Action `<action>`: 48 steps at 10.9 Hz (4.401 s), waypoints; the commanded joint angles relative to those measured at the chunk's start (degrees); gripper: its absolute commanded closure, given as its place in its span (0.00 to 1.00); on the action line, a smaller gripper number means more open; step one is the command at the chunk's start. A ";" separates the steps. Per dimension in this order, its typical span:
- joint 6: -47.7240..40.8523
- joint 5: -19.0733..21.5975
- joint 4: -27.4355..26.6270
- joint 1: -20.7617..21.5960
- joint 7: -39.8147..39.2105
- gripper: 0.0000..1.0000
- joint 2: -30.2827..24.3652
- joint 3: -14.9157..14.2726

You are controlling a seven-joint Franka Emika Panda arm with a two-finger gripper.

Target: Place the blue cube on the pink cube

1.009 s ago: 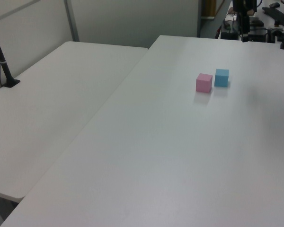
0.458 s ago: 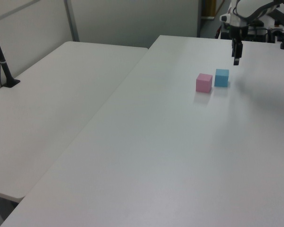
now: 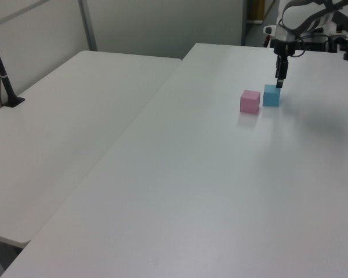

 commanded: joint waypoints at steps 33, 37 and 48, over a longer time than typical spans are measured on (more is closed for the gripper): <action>-9.21 -4.95 12.97 9.53 25.90 0.00 4.92 0.74; -10.17 -4.78 13.41 8.30 26.33 0.00 0.63 0.74; -34.63 -8.97 20.27 18.04 42.80 0.00 -15.84 -1.90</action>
